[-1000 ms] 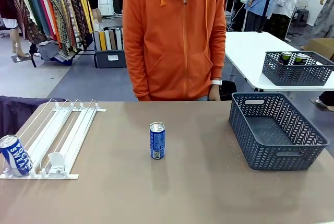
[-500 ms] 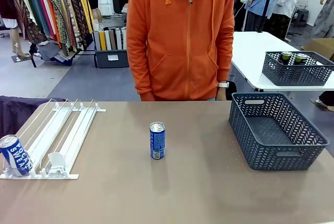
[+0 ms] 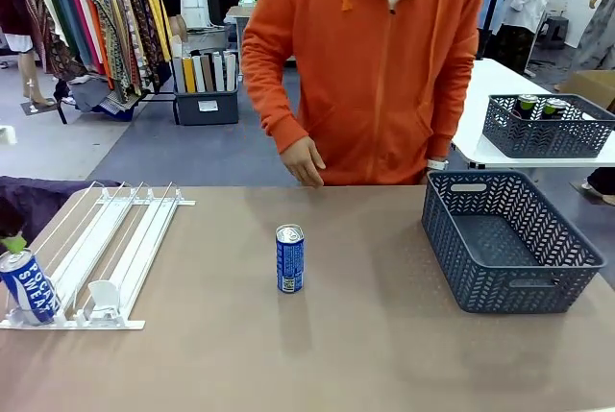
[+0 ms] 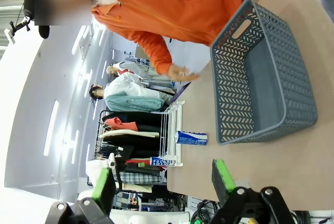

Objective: Retrieve and store the cans from the dispenser.
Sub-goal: Pick up one can from the Automatic Can Dispenser and place it in the middle of the table.

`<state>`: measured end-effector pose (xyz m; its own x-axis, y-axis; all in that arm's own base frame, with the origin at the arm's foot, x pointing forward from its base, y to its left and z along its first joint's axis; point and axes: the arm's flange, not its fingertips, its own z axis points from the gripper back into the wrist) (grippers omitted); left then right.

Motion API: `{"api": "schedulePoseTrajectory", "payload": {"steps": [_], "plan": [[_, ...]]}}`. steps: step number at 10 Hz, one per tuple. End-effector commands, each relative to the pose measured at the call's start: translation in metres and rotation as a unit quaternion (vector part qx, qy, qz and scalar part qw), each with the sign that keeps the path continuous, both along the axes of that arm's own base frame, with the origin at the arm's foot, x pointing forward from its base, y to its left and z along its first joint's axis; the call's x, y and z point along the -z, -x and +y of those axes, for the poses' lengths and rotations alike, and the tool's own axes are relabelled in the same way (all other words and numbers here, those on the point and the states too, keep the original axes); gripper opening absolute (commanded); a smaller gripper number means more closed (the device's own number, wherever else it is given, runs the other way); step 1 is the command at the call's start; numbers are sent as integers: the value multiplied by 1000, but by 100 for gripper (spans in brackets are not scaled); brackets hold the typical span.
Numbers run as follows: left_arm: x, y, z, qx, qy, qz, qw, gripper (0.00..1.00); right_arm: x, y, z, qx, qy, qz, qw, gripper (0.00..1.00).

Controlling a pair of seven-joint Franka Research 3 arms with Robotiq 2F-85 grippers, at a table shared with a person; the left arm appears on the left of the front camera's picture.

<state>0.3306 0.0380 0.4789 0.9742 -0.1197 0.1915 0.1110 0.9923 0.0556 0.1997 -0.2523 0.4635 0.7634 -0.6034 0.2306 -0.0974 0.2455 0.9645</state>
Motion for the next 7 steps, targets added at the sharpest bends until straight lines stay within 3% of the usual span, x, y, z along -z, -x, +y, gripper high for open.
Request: {"api": "schedulePoseTrajectory", "payload": {"steps": [1,2,6,7], "plan": [[8,-7,6,-20,-39,0,999,100,-3,-3,-1,2,-2,-20,1000,100],[0,0,0,0,0,0,1000,100,-3,-3,-1,2,-2,-20,1000,100],[2,-4,-3,3,-6,1,1000,100,-3,-3,-1,2,-2,-20,1000,100],[14,-9,-2,18,2,28,999,100,-3,-3,-1,2,-2,-20,1000,100]]}}
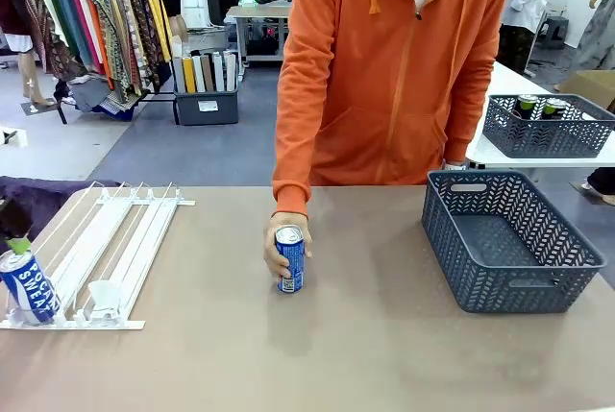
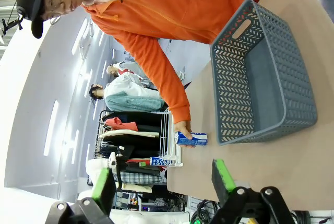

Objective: Retrieve and store the cans from the dispenser.
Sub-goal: Pick up one can from the Automatic Can Dispenser and place it in the middle of the table.

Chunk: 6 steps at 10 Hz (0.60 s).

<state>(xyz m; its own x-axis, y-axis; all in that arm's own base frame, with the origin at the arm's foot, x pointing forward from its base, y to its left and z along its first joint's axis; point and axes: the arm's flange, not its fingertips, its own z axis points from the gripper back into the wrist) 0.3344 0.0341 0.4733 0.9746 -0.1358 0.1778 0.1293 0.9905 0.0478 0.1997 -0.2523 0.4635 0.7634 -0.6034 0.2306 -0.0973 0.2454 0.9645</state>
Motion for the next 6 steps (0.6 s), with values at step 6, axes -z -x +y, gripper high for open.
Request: {"api": "schedulePoseTrajectory", "payload": {"steps": [6], "plan": [[56,-21,-2,2,12,99,995,100,-3,-3,-1,2,-2,-20,1000,100]]}}
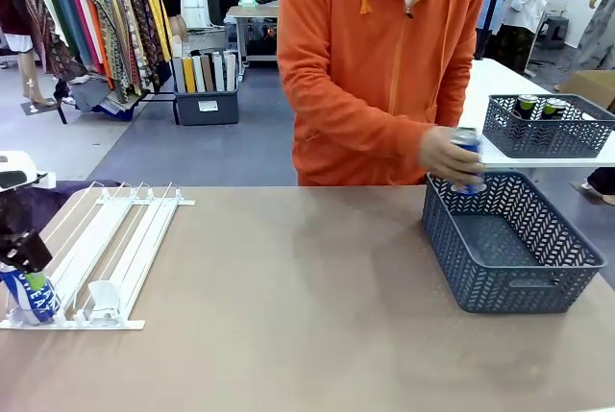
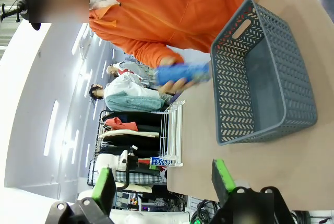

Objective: Retrieve and store the cans from the dispenser.
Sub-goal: Pick up one can from the Automatic Can Dispenser and place it in the middle of the table.

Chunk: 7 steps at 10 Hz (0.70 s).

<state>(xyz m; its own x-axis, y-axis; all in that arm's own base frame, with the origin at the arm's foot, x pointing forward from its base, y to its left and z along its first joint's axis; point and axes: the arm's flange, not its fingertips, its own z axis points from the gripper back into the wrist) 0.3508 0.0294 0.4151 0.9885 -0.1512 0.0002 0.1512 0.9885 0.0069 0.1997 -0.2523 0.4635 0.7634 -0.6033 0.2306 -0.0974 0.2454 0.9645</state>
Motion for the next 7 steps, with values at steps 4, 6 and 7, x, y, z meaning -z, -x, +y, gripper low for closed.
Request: {"api": "schedulePoseTrajectory", "payload": {"steps": [4,6,7], "plan": [[14,-21,15,7,29,-8,1000,100,-3,-3,-1,2,-2,-20,1000,100],[15,-25,18,19,46,-21,999,100,-3,-3,-1,2,-2,-20,1000,100],[16,-28,19,11,38,-28,999,100,-3,-3,-1,2,-2,-20,1000,100]]}}
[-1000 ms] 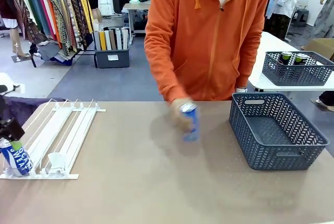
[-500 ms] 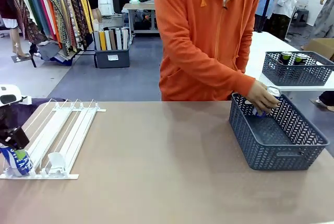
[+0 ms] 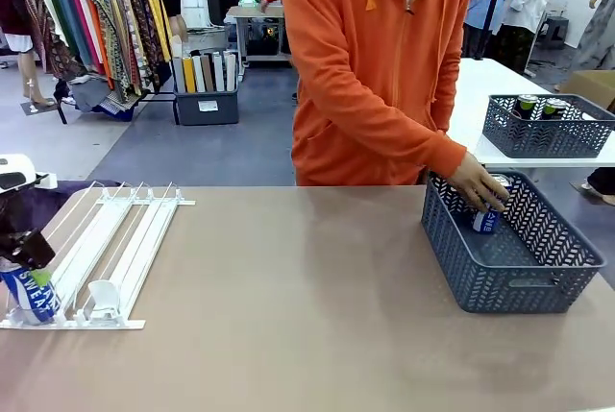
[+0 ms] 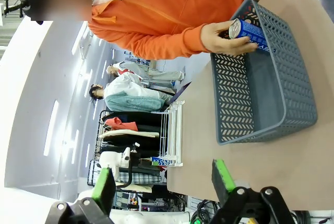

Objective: Retrieve and store the cans from the dispenser.
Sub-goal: Pick up one can from the Automatic Can Dispenser and place it in the middle of the table.

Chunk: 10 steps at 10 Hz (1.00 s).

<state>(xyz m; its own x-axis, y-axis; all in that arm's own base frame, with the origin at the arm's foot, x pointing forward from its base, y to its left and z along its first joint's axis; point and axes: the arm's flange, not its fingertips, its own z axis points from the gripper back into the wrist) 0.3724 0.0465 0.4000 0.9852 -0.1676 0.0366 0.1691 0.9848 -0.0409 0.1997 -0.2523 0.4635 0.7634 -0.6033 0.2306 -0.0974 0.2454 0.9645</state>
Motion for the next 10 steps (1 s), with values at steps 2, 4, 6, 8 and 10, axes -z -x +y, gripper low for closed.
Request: {"api": "schedulePoseTrajectory", "payload": {"steps": [2,4,6,8,10], "plan": [[4,-7,2,0,8,-19,1000,100,-3,-3,-1,2,-2,-20,1000,100],[6,-7,2,-3,8,-13,1000,100,-3,-3,-1,2,-2,-20,1000,100],[7,-6,1,-3,9,-5,1000,100,-3,-3,-1,2,-2,-20,1000,100],[7,-6,-1,3,-1,0,1000,42,-3,-3,-1,2,-2,-20,1000,100],[7,-5,-1,0,-2,-2,1000,0,-3,-3,-1,2,-2,-20,1000,100]]}}
